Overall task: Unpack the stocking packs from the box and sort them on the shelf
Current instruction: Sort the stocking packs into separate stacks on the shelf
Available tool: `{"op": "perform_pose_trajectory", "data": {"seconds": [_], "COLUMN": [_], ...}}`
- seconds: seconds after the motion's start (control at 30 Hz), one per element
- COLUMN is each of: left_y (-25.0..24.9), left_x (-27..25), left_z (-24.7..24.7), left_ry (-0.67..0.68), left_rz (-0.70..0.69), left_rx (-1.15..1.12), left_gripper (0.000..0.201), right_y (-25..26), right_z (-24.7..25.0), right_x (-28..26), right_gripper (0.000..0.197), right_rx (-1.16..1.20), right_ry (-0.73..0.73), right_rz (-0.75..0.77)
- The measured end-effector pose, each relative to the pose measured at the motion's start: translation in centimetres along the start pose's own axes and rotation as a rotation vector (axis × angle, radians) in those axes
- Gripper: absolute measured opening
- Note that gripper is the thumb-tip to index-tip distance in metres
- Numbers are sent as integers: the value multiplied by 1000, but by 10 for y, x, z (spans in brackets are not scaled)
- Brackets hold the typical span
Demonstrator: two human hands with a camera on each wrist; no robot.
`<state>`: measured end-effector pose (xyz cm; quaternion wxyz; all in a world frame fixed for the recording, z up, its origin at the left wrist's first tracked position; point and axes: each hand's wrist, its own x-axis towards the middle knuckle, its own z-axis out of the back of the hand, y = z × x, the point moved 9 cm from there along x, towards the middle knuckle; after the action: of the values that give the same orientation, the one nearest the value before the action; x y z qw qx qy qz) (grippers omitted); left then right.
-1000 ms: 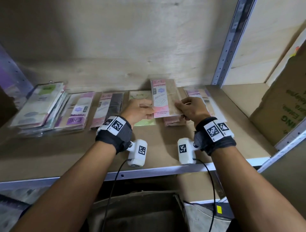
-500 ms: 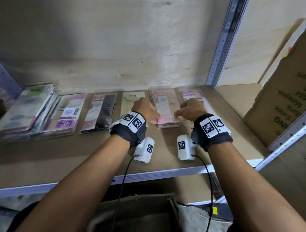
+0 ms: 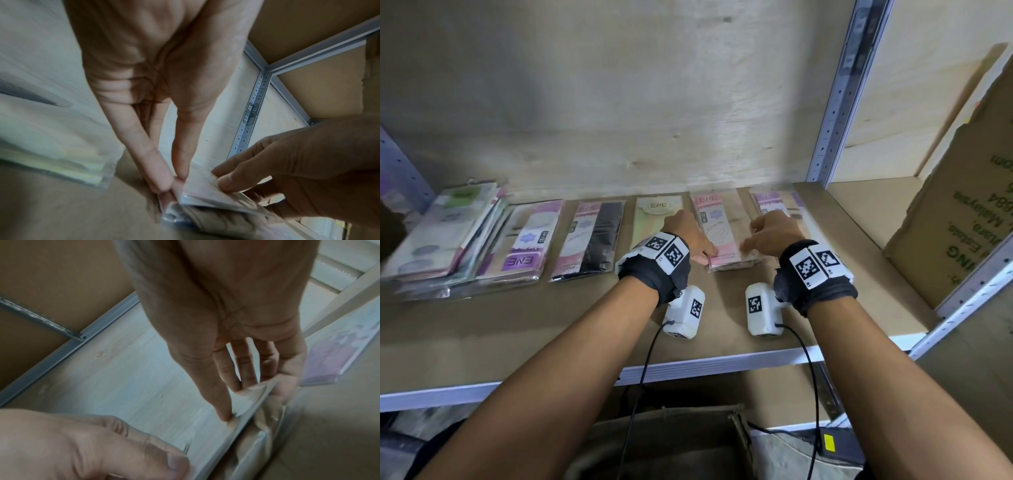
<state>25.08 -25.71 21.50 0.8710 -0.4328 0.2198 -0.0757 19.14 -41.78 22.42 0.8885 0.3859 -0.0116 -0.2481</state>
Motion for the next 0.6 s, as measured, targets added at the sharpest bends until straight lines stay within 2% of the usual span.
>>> {"op": "perform_pose_trajectory", "data": {"seconds": [0.37,0.5,0.6], "left_y": [3,1,-2], "left_x": [7,4,-2], "left_z": [1,4,22], "left_ry": [28,9,-69], "left_rz": [12,-9,-38], "left_rx": [-24,0,36], "left_gripper": [35,34,44], "right_y": [-1,-1,5], "right_z": [-3,-1,5], "right_x": [1,2,-1], "right_gripper": [52,53,57], "right_rx": [-4,-20,-44], "right_ry": [-18,-18,-86], "right_rz": [5,6,37]}}
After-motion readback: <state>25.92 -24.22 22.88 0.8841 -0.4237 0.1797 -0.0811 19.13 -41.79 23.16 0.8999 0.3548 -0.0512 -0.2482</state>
